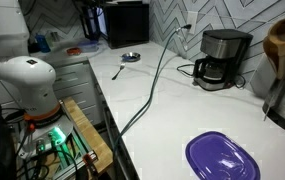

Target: Open the microwave door fully

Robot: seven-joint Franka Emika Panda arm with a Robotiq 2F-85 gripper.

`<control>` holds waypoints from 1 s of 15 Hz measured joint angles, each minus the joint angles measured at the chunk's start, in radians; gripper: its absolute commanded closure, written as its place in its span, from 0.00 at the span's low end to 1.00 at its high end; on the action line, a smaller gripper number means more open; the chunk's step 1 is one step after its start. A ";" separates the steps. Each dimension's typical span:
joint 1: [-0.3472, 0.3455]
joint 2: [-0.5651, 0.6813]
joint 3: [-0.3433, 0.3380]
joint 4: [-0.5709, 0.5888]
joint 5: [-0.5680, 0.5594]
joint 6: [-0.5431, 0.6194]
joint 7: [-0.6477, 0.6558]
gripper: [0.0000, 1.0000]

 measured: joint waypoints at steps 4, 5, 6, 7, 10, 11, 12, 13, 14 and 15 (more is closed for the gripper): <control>0.015 0.039 0.014 0.027 0.022 0.043 0.001 1.00; 0.018 0.048 0.020 0.035 0.037 0.051 -0.001 1.00; 0.019 0.055 0.025 0.040 0.058 0.055 -0.008 1.00; 0.020 0.061 0.033 0.046 0.086 0.060 -0.019 1.00; 0.019 0.075 0.055 0.065 0.182 0.065 -0.081 1.00; 0.019 0.079 0.063 0.069 0.218 0.065 -0.109 1.00; 0.018 0.084 0.072 0.074 0.255 0.065 -0.140 1.00; 0.017 0.088 0.082 0.079 0.291 0.065 -0.171 1.00; 0.014 0.094 0.094 0.084 0.330 0.065 -0.205 1.00; 0.012 0.100 0.106 0.088 0.370 0.065 -0.242 1.00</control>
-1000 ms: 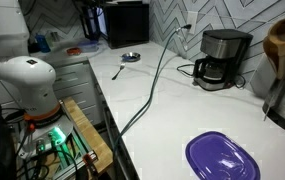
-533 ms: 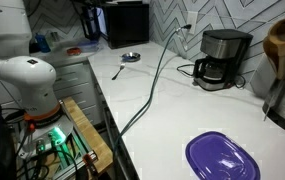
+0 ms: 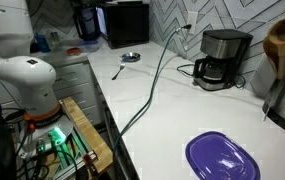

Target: Open the microwave door fully

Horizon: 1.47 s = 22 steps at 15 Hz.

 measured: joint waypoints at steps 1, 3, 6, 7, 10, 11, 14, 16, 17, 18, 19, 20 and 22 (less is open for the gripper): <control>-0.003 0.007 0.013 0.003 0.041 -0.001 -0.038 1.00; -0.005 0.025 0.038 0.013 0.115 -0.012 -0.106 1.00; -0.008 0.065 0.076 0.039 0.211 -0.041 -0.203 1.00; -0.010 0.079 0.091 0.050 0.241 -0.048 -0.239 1.00; -0.016 0.122 0.132 0.087 0.322 -0.067 -0.343 1.00; -0.020 0.135 0.146 0.101 0.351 -0.075 -0.378 1.00; -0.029 0.164 0.163 0.121 0.388 -0.095 -0.427 1.00; -0.035 0.162 0.149 0.120 0.373 -0.115 -0.422 0.77; -0.038 0.153 0.133 0.116 0.349 -0.133 -0.407 0.73; -0.043 0.138 0.115 0.109 0.321 -0.161 -0.384 0.67; -0.050 0.114 0.095 0.098 0.292 -0.193 -0.356 0.60; -0.058 0.086 0.077 0.087 0.264 -0.226 -0.328 0.51; -0.075 0.013 0.045 0.059 0.216 -0.303 -0.271 0.38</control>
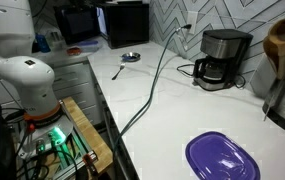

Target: Open the microwave door fully

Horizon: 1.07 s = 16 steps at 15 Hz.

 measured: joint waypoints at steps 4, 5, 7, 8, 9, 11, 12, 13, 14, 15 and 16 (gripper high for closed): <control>-0.005 -0.172 -0.066 -0.052 -0.105 -0.170 0.126 0.07; -0.005 -0.217 -0.081 -0.067 -0.132 -0.205 0.161 0.00; -0.005 -0.305 -0.110 -0.100 -0.183 -0.285 0.227 0.00; -0.006 -0.350 -0.126 -0.119 -0.207 -0.325 0.257 0.00; -0.006 -0.392 -0.140 -0.138 -0.230 -0.359 0.284 0.00; -0.011 -0.477 -0.167 -0.181 -0.265 -0.411 0.338 0.00; -0.014 -0.515 -0.179 -0.202 -0.273 -0.433 0.356 0.00; -0.017 -0.552 -0.191 -0.225 -0.274 -0.449 0.366 0.00; -0.019 -0.588 -0.203 -0.248 -0.274 -0.460 0.369 0.00; -0.020 -0.621 -0.217 -0.271 -0.274 -0.462 0.365 0.00; -0.019 -0.651 -0.229 -0.292 -0.274 -0.462 0.360 0.00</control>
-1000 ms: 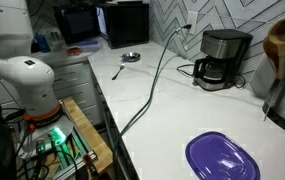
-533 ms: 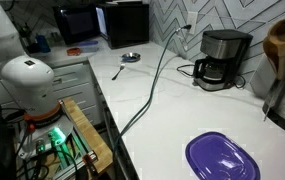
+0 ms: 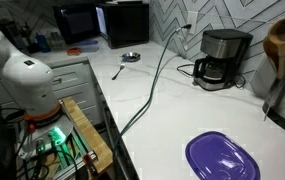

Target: Open the microwave door fully

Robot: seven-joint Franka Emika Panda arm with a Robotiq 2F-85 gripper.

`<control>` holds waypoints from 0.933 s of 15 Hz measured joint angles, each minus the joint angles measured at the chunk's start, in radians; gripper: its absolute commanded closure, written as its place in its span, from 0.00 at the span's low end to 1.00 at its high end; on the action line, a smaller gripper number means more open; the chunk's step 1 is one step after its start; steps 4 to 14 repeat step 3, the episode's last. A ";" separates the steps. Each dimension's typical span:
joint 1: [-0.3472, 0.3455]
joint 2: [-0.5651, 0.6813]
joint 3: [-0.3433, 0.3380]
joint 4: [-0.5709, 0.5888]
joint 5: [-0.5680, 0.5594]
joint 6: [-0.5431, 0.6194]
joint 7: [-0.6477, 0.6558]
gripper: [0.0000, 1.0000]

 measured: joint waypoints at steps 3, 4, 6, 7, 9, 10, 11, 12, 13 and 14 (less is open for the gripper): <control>0.000 -0.042 -0.010 -0.033 0.000 0.000 -0.002 0.00; 0.000 -0.042 -0.010 -0.033 0.000 0.000 -0.002 0.00; 0.000 -0.042 -0.010 -0.033 0.000 0.000 -0.002 0.00; 0.000 -0.042 -0.010 -0.033 0.000 0.000 -0.002 0.00; 0.000 -0.042 -0.010 -0.033 0.000 0.000 -0.002 0.00; 0.000 -0.042 -0.010 -0.033 0.000 0.000 -0.002 0.00; 0.000 -0.042 -0.010 -0.033 0.000 0.000 -0.002 0.00; 0.000 -0.042 -0.010 -0.033 0.000 0.000 -0.002 0.00; 0.000 -0.042 -0.010 -0.033 0.000 0.000 -0.002 0.00; 0.000 -0.042 -0.010 -0.033 0.000 0.000 -0.002 0.00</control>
